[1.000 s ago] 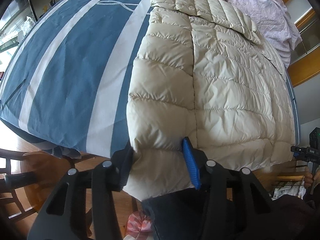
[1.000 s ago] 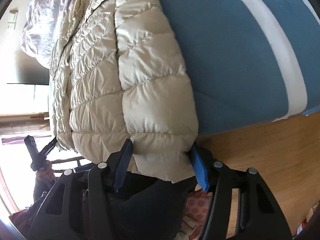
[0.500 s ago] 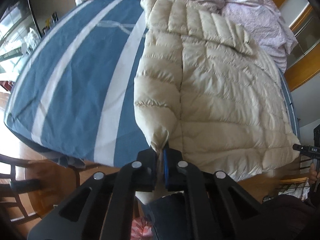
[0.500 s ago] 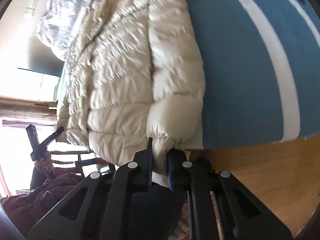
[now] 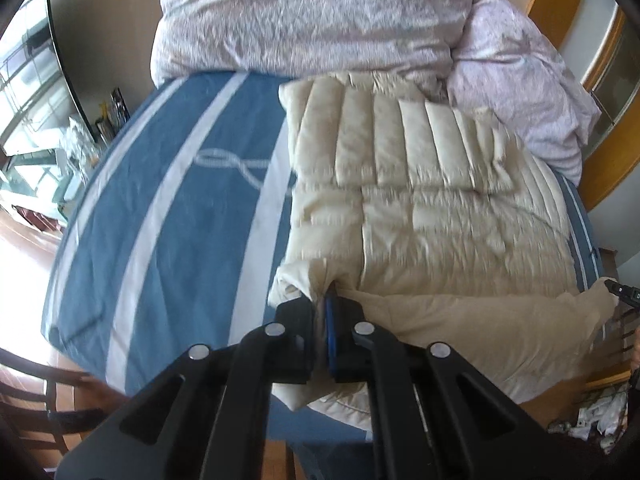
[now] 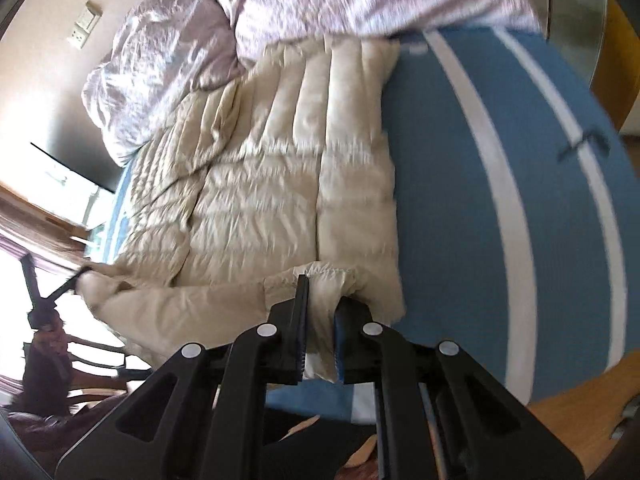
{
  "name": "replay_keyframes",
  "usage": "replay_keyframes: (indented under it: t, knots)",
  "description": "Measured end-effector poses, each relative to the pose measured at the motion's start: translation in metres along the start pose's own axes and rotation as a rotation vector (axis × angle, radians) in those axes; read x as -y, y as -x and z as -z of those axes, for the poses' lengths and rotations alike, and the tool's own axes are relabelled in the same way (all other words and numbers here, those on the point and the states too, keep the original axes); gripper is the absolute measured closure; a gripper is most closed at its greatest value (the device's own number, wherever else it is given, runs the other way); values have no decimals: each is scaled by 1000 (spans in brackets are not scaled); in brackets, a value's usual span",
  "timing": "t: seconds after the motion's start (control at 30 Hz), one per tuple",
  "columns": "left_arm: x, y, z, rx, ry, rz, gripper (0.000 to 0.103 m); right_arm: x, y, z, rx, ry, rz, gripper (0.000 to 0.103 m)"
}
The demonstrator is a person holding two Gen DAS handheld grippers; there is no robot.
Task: Fold large clothes
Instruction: 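Lift the hem with both grippers and fold it toward the collar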
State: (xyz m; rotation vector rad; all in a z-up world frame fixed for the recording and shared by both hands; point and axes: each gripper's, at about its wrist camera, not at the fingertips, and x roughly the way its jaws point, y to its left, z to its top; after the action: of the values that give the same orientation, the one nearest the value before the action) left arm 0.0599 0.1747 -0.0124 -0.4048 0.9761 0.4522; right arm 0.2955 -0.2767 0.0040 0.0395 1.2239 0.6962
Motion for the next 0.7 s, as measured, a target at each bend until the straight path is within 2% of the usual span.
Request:
replay_keyframes:
  t: [0.13,0.37,0.7]
  knots:
    - [6,-7,-33,45,-2,-14,98,-11,-7,-28,55,45,103,92]
    - [13,-30,-96,91,33,2,98,-24,-29,-76,133,13,231,92]
    - [23,-58,-163,98,-12,-2,98,-28,-47,-125,187,-70,265,92]
